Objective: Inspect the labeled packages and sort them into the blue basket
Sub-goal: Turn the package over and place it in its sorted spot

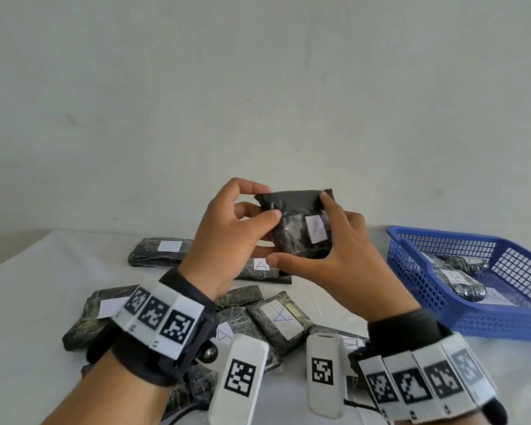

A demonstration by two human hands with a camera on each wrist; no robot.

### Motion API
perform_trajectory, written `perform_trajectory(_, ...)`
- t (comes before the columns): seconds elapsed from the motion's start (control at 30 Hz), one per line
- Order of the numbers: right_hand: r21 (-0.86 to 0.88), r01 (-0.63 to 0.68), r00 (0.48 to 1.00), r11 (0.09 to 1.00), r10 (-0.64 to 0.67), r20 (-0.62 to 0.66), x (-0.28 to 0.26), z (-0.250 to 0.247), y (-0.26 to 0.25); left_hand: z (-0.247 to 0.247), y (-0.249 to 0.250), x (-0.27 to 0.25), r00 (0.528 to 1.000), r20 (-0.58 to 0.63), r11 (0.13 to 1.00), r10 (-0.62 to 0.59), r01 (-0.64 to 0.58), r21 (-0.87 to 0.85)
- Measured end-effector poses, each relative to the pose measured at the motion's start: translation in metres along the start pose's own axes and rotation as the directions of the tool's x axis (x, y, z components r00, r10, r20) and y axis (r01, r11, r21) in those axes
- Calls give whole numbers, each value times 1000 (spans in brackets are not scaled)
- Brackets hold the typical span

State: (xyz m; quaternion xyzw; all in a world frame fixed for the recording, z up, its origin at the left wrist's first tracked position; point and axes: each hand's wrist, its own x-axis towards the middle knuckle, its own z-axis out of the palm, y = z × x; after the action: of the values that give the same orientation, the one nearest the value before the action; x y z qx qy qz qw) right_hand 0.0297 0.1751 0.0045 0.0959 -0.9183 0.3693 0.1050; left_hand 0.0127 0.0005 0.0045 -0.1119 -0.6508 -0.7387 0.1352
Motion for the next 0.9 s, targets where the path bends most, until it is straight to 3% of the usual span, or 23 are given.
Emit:
perform_trajectory(0.17,-25,-180,984,983,180,3,26,-17,13,16,-5,23,1000,22,988,10,-13,155)
perform_trajectory(0.27,-185,-289,954,939,298,23,52,-25,40,8,-11,50,997,63,914,-46,17,406)
perform_trajectory(0.4,-411,-372,896,832,438,76,94,-17,90,6,-39,84,937,203,694,-286,56,717)
perform_trajectory(0.57,-558,-466,800,686,597,66,134,-5,152,15,-81,123,875,208,406,-437,-14,914)
perform_trajectory(0.77,-660,-420,814,623,580,29,162,3,192,29,-114,150,711,171,66,-682,-173,983)
perform_trajectory(0.9,-743,-343,822,575,567,59,172,7,201,33,-135,155,663,143,-92,-735,-307,947)
